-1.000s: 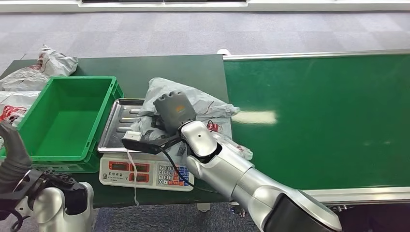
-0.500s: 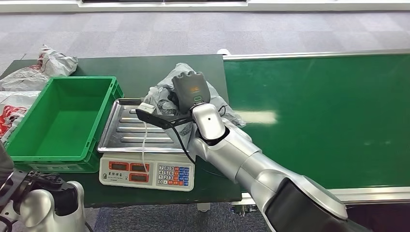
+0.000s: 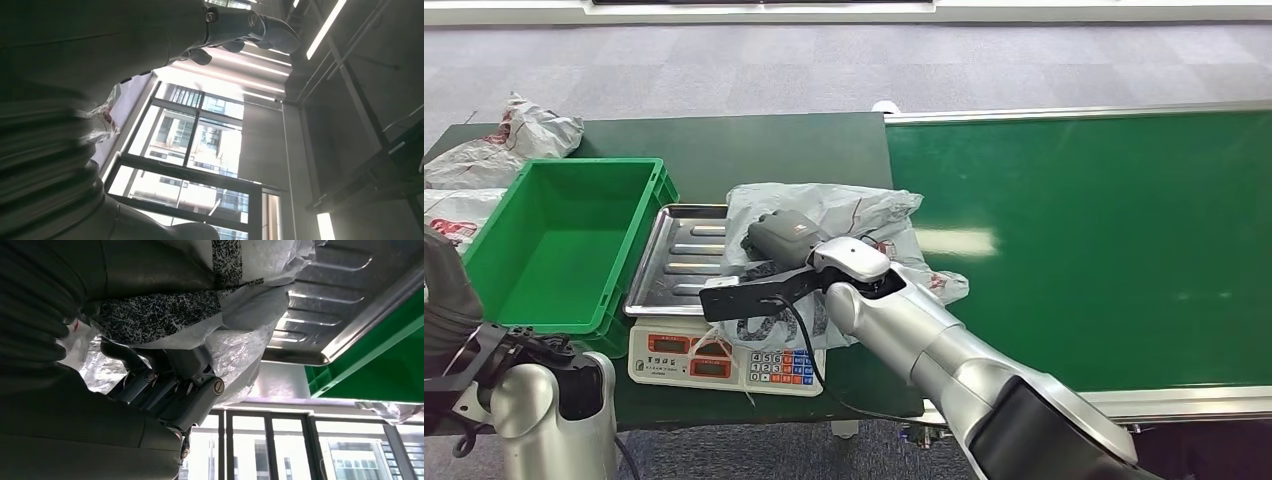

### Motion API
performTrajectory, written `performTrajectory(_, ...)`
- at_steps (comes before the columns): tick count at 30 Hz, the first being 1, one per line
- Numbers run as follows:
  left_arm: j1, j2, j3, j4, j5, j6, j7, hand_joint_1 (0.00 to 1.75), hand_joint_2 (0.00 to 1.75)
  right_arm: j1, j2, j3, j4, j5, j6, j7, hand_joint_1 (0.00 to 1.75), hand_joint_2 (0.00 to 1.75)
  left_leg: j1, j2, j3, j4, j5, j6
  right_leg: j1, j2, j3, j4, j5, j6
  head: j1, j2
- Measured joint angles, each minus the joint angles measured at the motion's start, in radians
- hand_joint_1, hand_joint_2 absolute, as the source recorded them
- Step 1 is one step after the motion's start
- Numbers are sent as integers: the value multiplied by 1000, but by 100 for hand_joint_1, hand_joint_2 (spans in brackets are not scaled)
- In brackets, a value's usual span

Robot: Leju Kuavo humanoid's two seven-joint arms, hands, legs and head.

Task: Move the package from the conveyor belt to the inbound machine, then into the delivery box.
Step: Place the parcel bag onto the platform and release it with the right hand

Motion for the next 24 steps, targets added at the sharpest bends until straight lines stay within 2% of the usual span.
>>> performTrajectory(8,3,2,-14,4,-8,0,0,0,175,9,0,0,0,-88,73,-68,175,175,0,0,0,0,0,0,0,0,0,0,0,0,0,0)
performTrajectory(9,3,2,-14,5,-8,0,0,0,175,11,1,1,0,-91,78,-72,166,175,0,0,0,0,0,0,0,0,0,0,0,0,0,0)
performTrajectory(11,3,2,-14,5,-8,0,0,0,175,16,2,2,-1,-93,82,-72,79,175,0,0,0,0,0,0,0,0,0,0,0,0,0,0)
performTrajectory(12,3,2,-14,5,-8,0,0,0,175,18,3,3,-2,-94,81,-68,35,131,0,0,0,0,0,0,0,0,0,0,0,0,0,0)
performTrajectory(13,4,2,-14,5,-8,0,0,0,175,19,3,4,-3,-93,78,-61,0,87,0,0,0,0,0,0,0,0,0,0,0,0,0,0)
performTrajectory(15,7,2,-14,4,-8,0,0,0,175,20,3,8,-4,-92,58,-41,0,0,0,0,0,0,0,0,0,0,0,0,0,0,0,0)
performTrajectory(20,24,2,-14,-7,-8,0,0,0,175,21,3,20,-9,-102,-56,11,0,0,0,0,0,0,0,0,0,0,0,0,0,0,0,0)
performTrajectory(24,29,2,-14,-10,-8,0,0,0,175,21,3,21,-9,-103,-76,21,0,0,0,0,0,0,0,0,0,0,0,0,0,0,0,0)
